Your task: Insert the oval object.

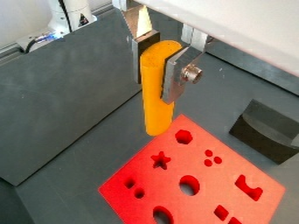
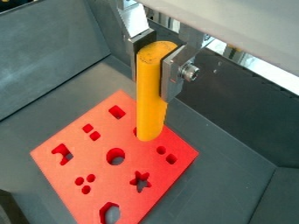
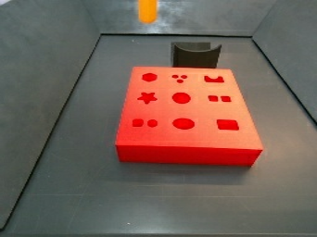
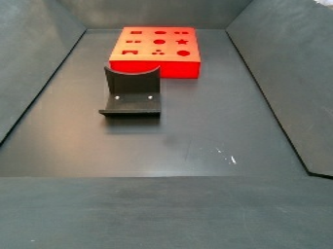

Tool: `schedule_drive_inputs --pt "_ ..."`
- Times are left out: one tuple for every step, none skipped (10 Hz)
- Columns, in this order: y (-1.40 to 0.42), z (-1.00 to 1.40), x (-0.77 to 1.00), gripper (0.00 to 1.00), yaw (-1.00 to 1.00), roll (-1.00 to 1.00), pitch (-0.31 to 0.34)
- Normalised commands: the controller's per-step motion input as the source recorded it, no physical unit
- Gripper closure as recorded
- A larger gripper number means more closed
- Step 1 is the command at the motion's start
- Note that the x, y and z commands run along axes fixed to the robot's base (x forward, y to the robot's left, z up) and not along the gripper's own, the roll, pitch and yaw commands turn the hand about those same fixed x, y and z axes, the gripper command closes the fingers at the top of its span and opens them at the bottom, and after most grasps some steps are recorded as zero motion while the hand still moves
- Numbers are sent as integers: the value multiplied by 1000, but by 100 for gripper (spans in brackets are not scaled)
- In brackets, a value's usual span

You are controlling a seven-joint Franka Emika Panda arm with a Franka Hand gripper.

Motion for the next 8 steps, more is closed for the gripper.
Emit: schedule_drive_inputs --pt "-151 -483 409 100 -183 -116 -234" --pt "-274 -494 754 100 -217 -76 -156" --pt "-286 -523 800 100 -186 -63 -147" --pt "-294 -574 854 100 -149 -37 -134" --pt "-297 -586 866 100 -140 -29 -134" --pt "-300 -551 903 100 -129 -21 -93" --pt "-289 -509 874 100 -189 0 0" --pt "-117 -483 469 100 -466 43 87"
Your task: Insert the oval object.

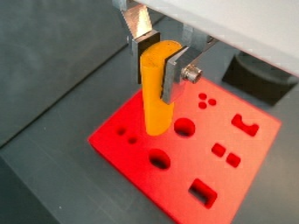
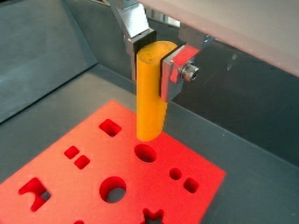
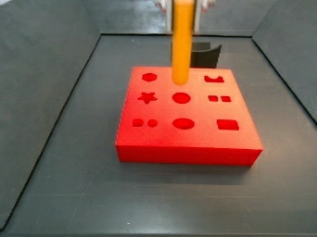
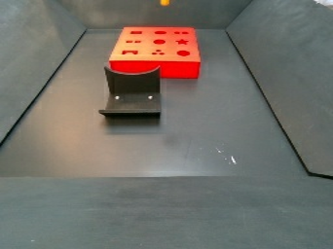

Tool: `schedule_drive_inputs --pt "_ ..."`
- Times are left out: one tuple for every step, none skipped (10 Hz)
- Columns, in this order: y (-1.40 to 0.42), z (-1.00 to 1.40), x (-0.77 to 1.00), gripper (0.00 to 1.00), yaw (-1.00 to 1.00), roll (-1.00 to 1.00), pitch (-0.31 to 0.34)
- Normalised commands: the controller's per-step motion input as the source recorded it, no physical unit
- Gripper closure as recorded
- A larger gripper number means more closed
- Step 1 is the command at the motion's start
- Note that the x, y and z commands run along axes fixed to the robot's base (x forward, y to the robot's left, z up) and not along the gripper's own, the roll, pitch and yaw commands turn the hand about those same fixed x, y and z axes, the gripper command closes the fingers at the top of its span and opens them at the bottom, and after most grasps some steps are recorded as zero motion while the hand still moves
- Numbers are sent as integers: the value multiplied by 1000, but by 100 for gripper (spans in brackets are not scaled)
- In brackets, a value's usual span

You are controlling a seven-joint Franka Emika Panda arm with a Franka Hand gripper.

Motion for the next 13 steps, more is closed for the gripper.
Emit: schedule_drive_inputs --pt "-20 -511 163 100 -594 46 226" --pt "-3 -471 51 100 -651 24 271" --pt "-14 -457 91 100 -691 20 203" --pt "-37 -391 91 100 -737 0 164" --pt "-29 -323 91 100 -731 0 183" --pt "-23 -314 20 100 -769 0 196" --pt "-43 -286 129 100 -820 0 76" --pt "-20 -171 229 100 -846 -10 0" --pt "-20 -80 311 100 -789 -53 0" --pt "-14 -37 329 100 -780 -73 0" --pt "-11 -46 306 100 -797 -70 0" --pt "-20 -103 266 100 -829 -36 0" --pt "0 -83 197 100 -869 0 0"
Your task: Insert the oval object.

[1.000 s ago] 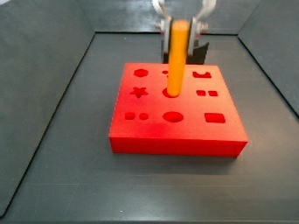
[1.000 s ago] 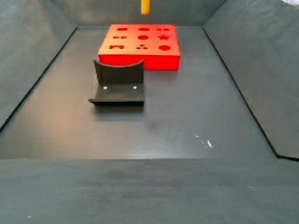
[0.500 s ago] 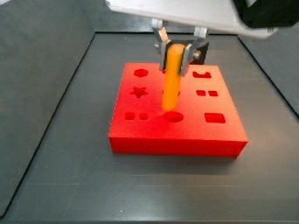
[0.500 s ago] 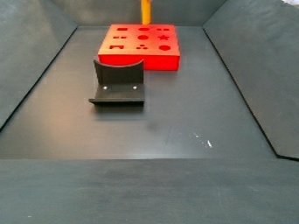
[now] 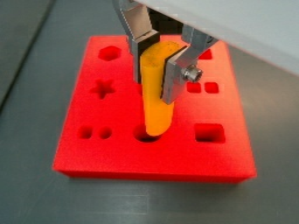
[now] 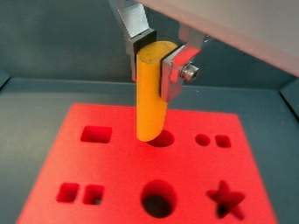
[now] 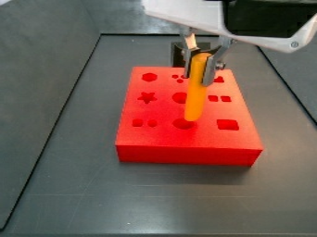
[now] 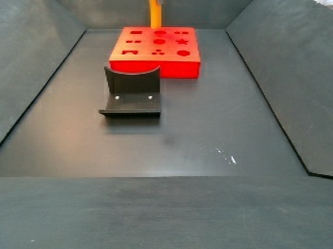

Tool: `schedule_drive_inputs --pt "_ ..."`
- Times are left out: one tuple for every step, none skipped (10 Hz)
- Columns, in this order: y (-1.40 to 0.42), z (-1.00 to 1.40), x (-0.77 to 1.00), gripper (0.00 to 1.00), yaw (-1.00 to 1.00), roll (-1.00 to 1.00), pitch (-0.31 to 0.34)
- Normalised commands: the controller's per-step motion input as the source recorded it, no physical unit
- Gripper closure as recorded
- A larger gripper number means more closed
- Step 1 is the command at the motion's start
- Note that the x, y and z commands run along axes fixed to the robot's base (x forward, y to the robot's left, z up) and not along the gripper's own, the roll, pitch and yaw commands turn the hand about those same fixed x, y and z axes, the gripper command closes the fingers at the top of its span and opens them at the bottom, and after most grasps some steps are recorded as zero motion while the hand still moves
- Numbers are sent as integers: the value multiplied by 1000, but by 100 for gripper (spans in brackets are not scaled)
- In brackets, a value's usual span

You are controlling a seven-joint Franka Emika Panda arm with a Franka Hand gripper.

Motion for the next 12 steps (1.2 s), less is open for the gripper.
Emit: schedule_drive_inputs --pt "0 0 3 100 -920 26 34" --pt "0 0 0 100 -949 74 63" --pt "0 0 -11 100 -951 79 80" --pt "0 103 0 100 -917 67 73" --pt "0 51 0 100 -926 81 34" --pt "0 26 0 100 -917 121 50" --pt "-37 49 -6 100 -843 184 74" --pt "-9 0 -20 100 -806 250 84" --pt "0 0 -54 100 -786 287 97" --pt "0 0 -117 100 -749 331 121" --pt "-9 63 -114 100 -691 354 136" --pt "-94 66 0 100 -517 191 124"
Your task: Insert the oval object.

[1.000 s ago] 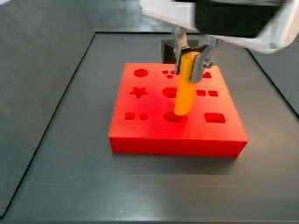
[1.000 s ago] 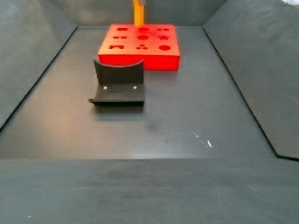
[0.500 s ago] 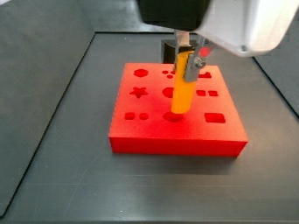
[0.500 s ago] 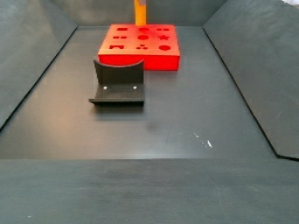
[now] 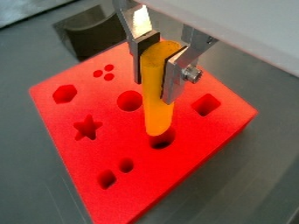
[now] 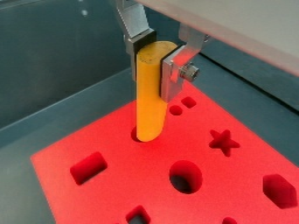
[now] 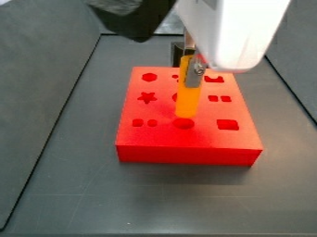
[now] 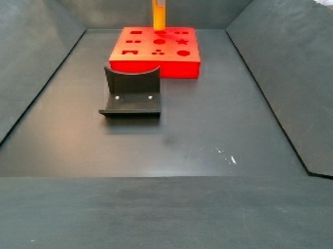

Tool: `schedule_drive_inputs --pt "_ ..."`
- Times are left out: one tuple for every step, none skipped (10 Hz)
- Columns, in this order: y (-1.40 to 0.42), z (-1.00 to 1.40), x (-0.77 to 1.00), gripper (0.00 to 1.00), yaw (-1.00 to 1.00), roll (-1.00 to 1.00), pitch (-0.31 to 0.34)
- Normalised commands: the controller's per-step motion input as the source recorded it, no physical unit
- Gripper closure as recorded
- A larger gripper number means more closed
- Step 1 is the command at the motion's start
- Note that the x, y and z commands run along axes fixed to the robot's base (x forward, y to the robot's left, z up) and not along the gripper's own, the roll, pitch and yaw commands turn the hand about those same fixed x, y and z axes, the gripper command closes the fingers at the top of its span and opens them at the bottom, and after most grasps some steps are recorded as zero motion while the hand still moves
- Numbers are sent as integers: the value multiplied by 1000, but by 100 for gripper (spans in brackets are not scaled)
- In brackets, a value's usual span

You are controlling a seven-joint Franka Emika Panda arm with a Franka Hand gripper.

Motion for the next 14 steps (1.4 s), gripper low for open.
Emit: schedule_drive_inputs --pt "0 0 49 100 -17 0 0" --pt "-160 -137 149 100 -69 -3 -57" --pt "-234 -120 306 100 -106 0 -34" --pt "-300 -223 423 100 -160 87 0" --pt "-191 -274 417 100 -411 223 107" --pt "-6 -109 234 100 -486 239 187" --pt "0 0 171 100 -477 184 199" --pt "0 0 -3 100 -263 71 141" --pt "0 91 -109 100 -183 1 103" --pt "0 71 -214 100 -123 0 61" --pt "0 0 -174 100 -160 0 83" --pt "0 0 -134 100 -137 -49 113" --pt "0 9 -100 100 -123 -110 81" --pt "0 0 -111 100 -94 -141 23"
